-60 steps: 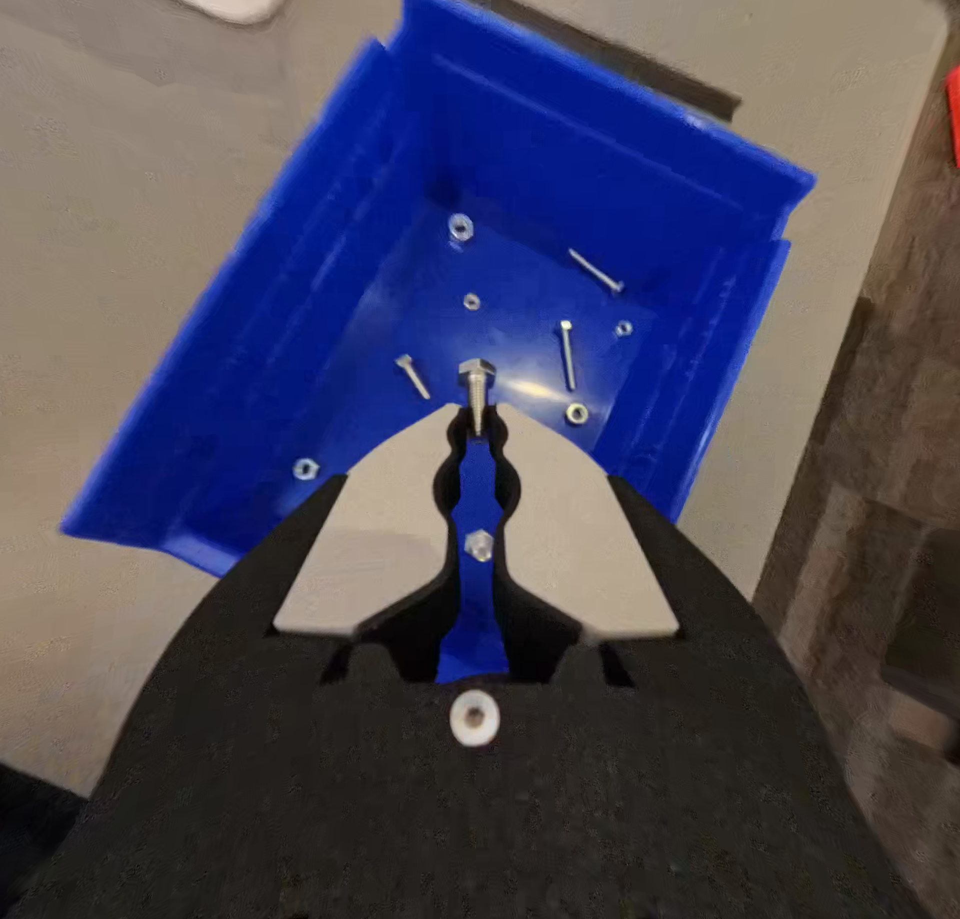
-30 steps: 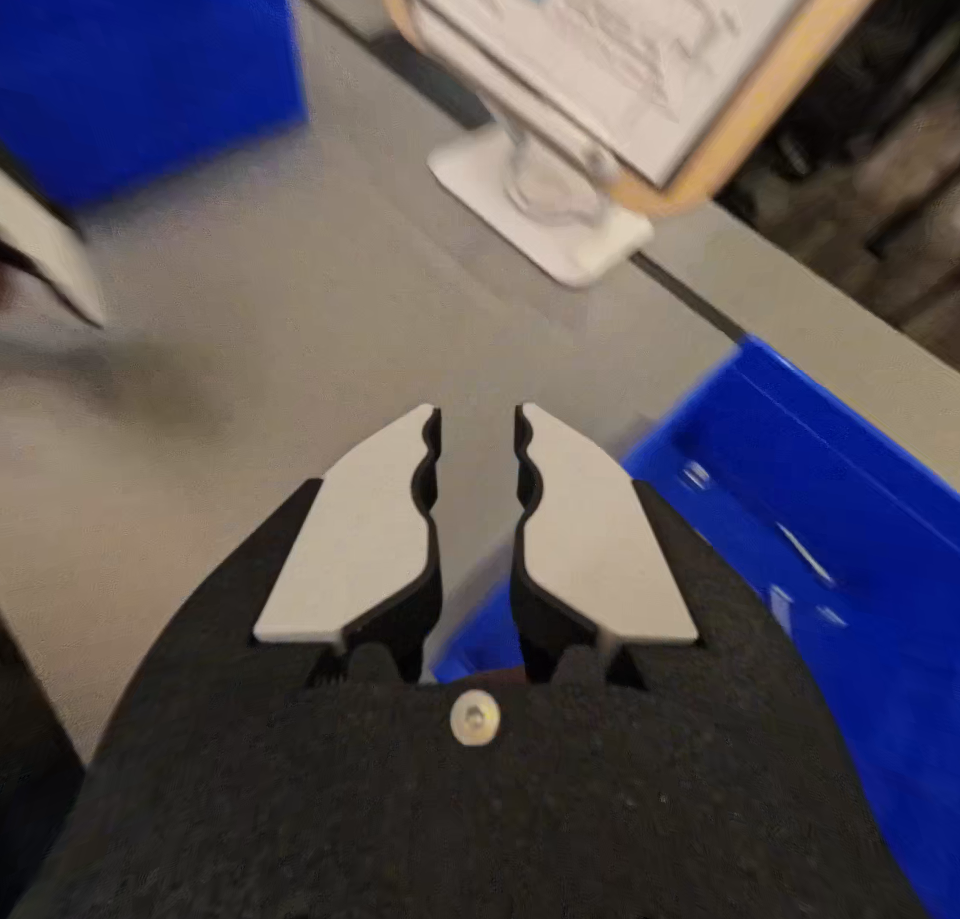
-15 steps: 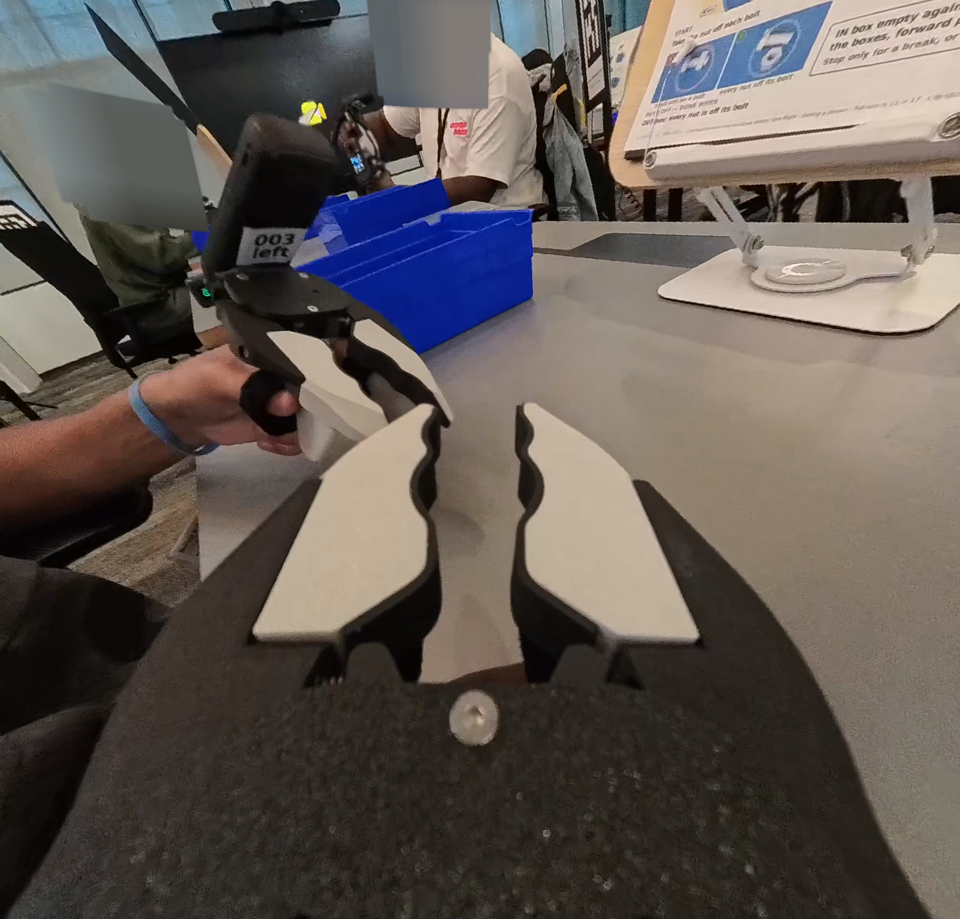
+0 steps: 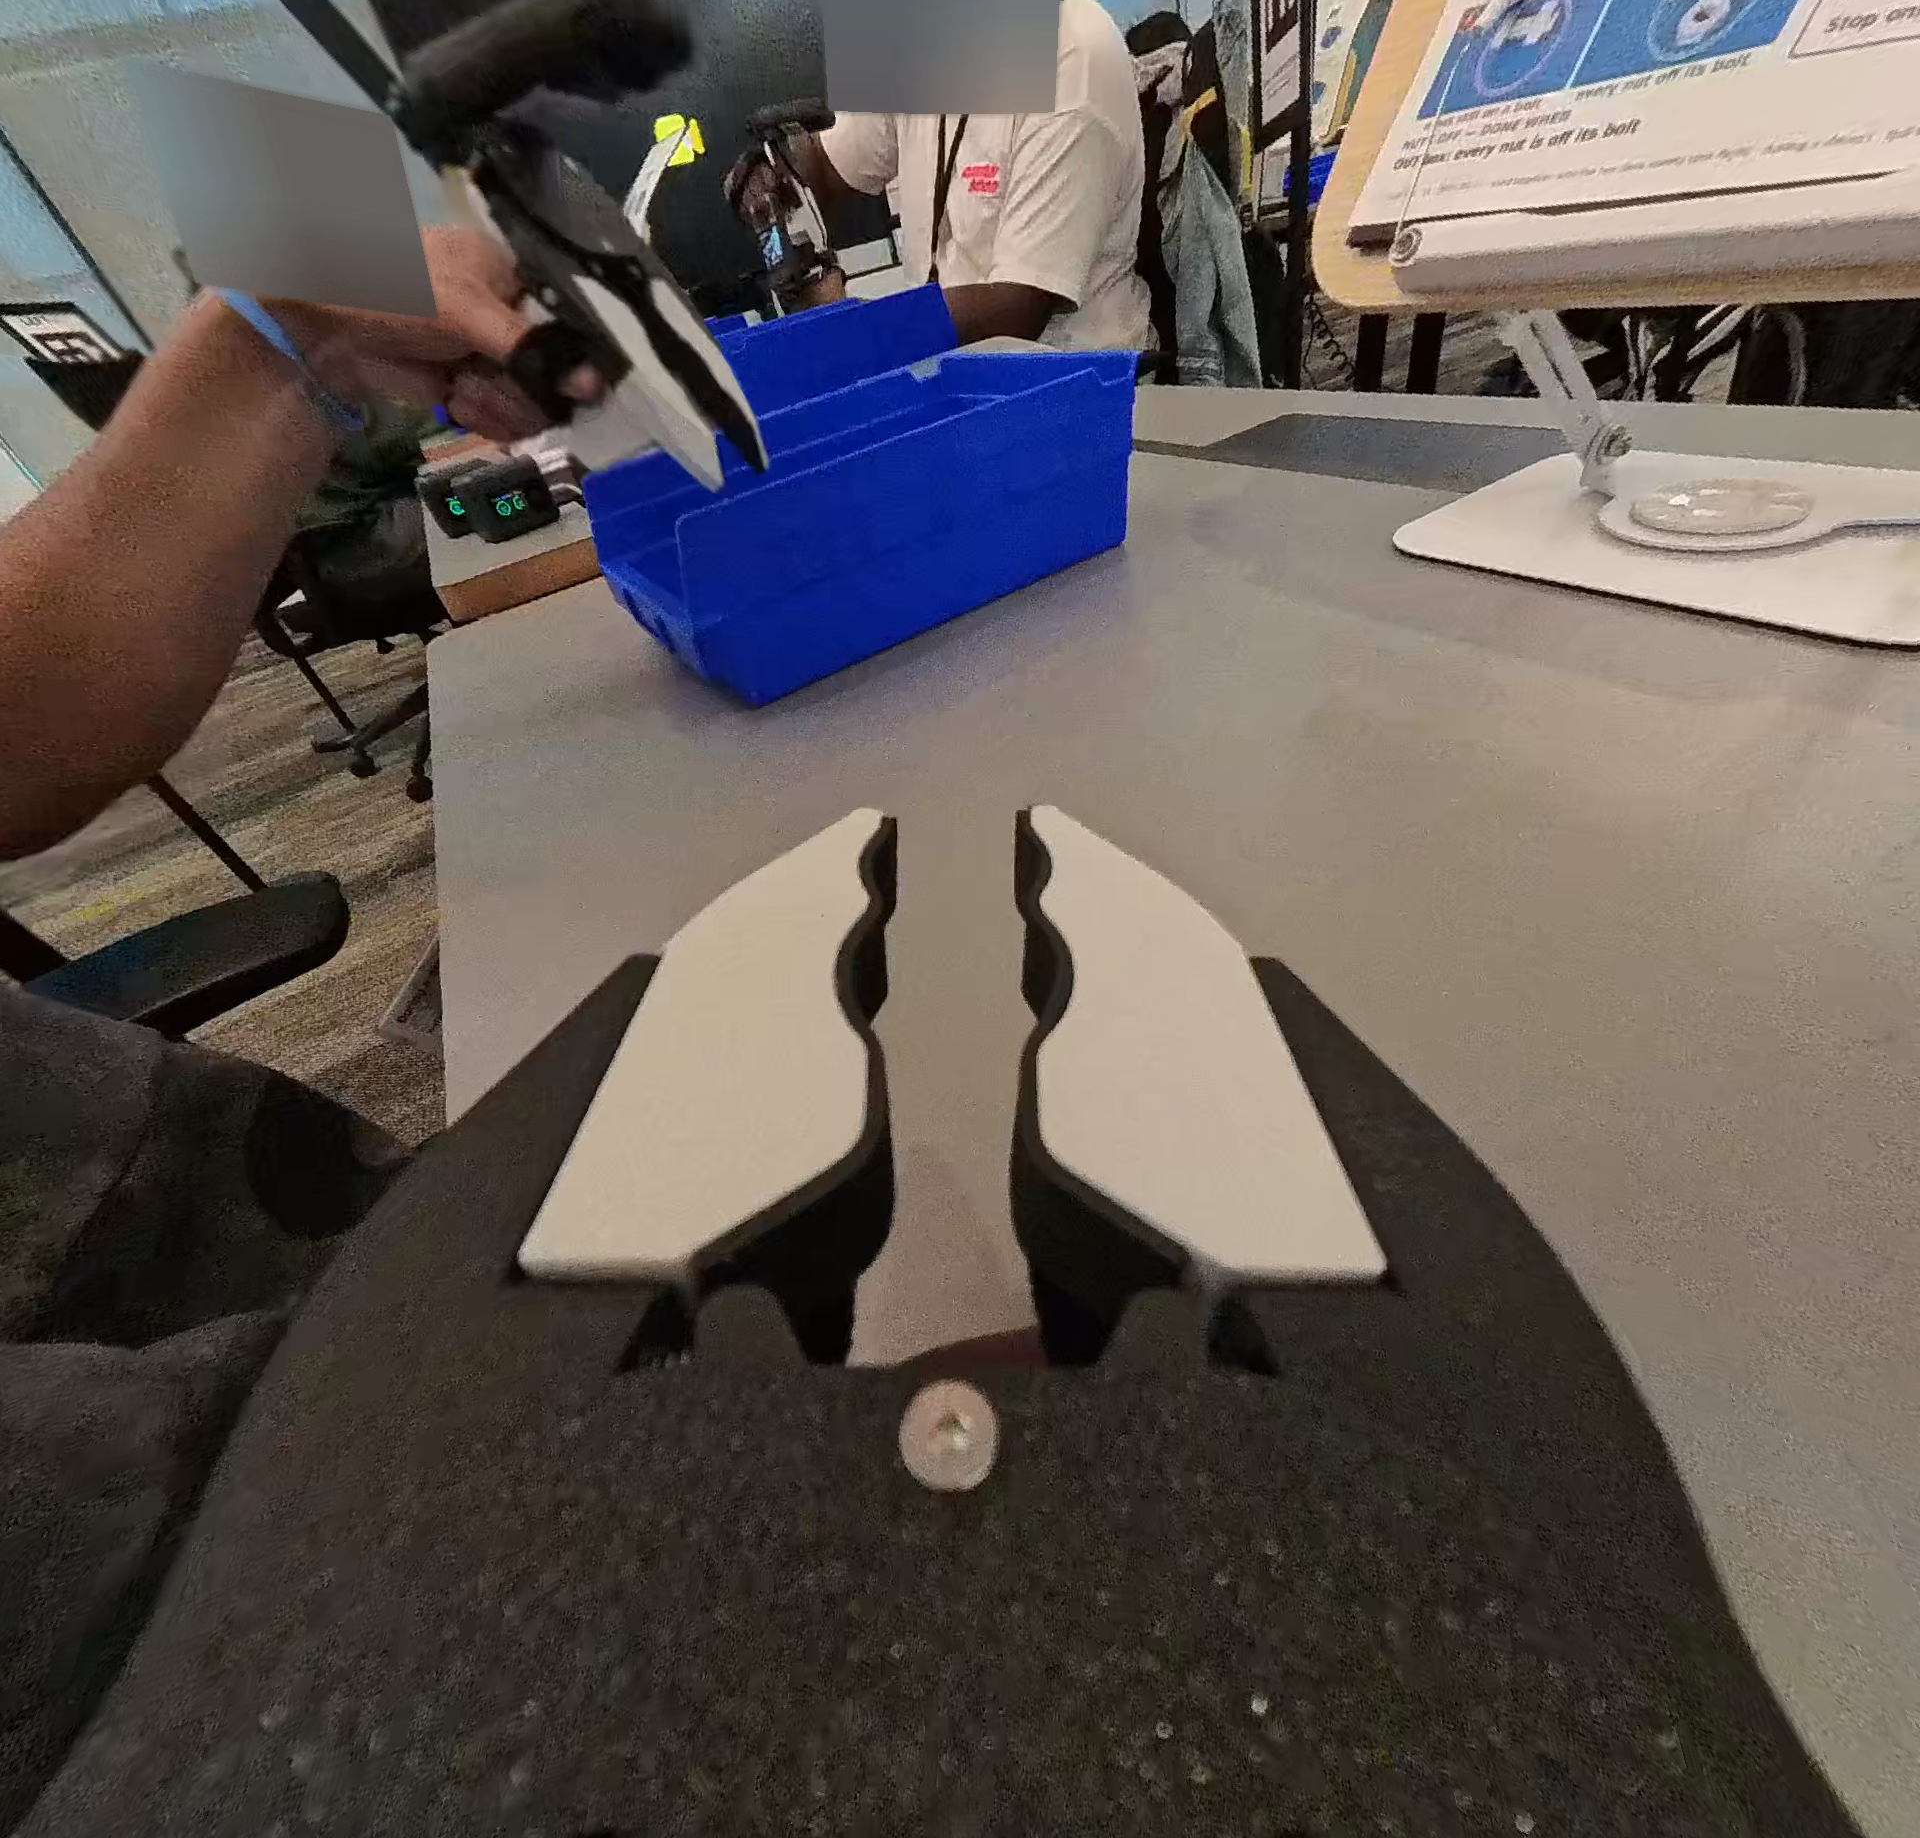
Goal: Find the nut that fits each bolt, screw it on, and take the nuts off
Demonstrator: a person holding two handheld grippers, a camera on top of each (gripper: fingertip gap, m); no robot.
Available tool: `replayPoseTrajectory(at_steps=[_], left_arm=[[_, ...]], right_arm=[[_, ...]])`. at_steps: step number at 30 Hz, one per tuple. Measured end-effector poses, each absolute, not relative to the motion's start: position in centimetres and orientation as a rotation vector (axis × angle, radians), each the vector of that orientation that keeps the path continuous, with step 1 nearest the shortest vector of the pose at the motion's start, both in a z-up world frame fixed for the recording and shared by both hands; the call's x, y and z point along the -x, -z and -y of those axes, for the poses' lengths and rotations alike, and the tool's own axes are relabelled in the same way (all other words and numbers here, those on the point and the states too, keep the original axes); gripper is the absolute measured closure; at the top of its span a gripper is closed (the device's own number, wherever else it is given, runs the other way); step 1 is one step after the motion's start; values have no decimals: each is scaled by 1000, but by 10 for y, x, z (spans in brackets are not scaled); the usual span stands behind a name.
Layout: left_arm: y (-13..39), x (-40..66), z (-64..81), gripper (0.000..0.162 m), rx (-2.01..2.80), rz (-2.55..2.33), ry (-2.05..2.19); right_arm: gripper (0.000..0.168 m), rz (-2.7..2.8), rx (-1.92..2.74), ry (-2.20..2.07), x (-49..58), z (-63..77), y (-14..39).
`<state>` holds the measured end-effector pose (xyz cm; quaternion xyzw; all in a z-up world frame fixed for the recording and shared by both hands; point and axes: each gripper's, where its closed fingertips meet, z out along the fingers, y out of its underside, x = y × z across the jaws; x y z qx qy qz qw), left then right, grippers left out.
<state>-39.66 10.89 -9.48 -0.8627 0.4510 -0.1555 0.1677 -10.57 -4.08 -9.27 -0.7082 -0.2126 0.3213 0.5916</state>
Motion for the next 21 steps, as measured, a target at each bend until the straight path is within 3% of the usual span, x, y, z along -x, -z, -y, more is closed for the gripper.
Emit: replayPoseTrajectory(at_steps=[7, 10, 14, 21], left_arm=[[174, 401, -119, 114, 2851, -1083, 508], [183, 395, -122, 117, 2863, -1068, 534], [186, 391, -115, 144, 2866, -1124, 536], [185, 398, -109, 145, 2818, -1194, 489]], right_arm=[[148, 514, 1671, -799, 117, 41, 96], [148, 538, 1680, -785, 119, 43, 98], [149, 562, 1678, -768, 121, 46, 100], [149, 579, 1679, -758, 119, 50, 101]])
